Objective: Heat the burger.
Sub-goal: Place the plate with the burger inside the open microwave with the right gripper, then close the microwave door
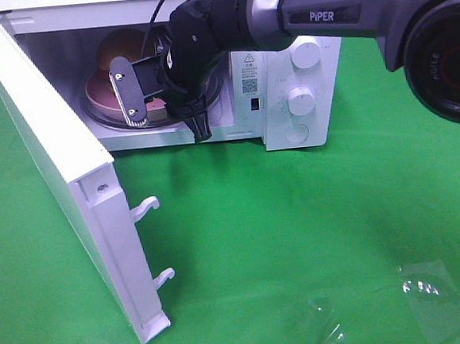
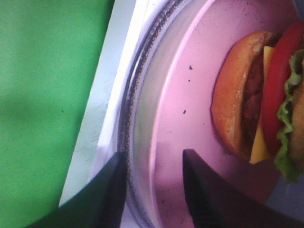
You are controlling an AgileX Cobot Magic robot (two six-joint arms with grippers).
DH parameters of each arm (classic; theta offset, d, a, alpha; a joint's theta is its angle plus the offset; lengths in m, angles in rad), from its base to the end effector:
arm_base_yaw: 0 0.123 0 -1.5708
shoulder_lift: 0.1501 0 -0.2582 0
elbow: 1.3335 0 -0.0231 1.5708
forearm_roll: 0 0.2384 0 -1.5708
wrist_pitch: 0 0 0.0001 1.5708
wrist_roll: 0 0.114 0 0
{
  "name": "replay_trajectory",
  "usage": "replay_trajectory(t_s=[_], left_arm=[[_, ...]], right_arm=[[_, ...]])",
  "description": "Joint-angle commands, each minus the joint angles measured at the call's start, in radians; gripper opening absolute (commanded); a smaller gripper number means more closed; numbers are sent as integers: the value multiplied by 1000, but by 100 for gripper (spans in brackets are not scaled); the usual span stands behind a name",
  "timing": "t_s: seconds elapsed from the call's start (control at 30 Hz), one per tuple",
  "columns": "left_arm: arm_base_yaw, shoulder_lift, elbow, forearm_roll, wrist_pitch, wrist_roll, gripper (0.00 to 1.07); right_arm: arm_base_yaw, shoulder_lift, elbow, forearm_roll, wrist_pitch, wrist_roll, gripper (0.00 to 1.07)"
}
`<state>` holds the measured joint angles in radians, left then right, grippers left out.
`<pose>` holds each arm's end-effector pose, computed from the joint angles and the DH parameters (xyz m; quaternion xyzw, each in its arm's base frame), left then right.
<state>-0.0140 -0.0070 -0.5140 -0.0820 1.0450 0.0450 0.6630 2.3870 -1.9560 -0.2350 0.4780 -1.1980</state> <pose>0.0298 -0.0085 0.2670 0.0265 0.8424 -0.0326 0.5372 0.4195 0.3121 0.1289 -0.7873 0.4903 -0.1812 0.3270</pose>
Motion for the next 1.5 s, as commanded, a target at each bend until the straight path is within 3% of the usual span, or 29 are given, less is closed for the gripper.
replay_trajectory(t_s=[0.03,0.33,0.47,0.57,0.63,0.97,1.3,1.5], left_arm=[[2,-16,4,3,-11,-5,103],[2,-16,4,3,-11,-5,103],[2,-16,4,3,-11,-5,103],[2,-16,4,3,-11,-5,103],[2,-16,4,3,-11,-5,103],[2,-16,4,3,-11,-5,103],[2,-16,4,3,-11,-5,103],[2,-16,4,3,-11,-5,103]], right_arm=[[-2,-3,-7,9,17,13,40],[0,-42,39,32,-3,13,46],[0,-110,153,31,-46,9,52],[0,-124,176,31,-56,9,53],[0,-181,262,31,-91,9,57],[0,-291,409,30,-87,23,65],[0,-449,619,28,-87,205,77],[0,-523,714,28,-88,288,77]])
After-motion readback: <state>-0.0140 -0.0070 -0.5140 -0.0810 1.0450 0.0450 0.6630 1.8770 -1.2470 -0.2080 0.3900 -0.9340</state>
